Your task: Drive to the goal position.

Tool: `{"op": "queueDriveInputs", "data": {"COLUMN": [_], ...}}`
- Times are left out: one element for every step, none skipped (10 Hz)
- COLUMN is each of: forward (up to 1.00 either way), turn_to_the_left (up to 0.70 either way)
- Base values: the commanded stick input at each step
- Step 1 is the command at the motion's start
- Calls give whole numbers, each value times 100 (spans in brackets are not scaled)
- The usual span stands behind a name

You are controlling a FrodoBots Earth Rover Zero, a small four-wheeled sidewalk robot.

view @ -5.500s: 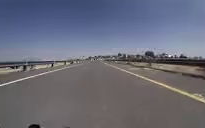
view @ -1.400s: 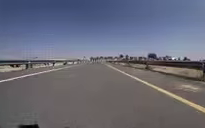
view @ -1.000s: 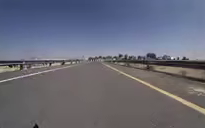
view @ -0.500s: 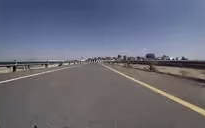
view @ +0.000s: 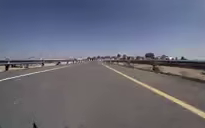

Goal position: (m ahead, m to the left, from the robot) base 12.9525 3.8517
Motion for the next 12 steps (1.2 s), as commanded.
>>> {"op": "queueDriveInputs", "data": {"forward": [100,100,100,100,100,100,100,100,100,100,100,100], "turn_to_the_left": [27,0,0,0,0,0,0,0,0,0,0,0]}}
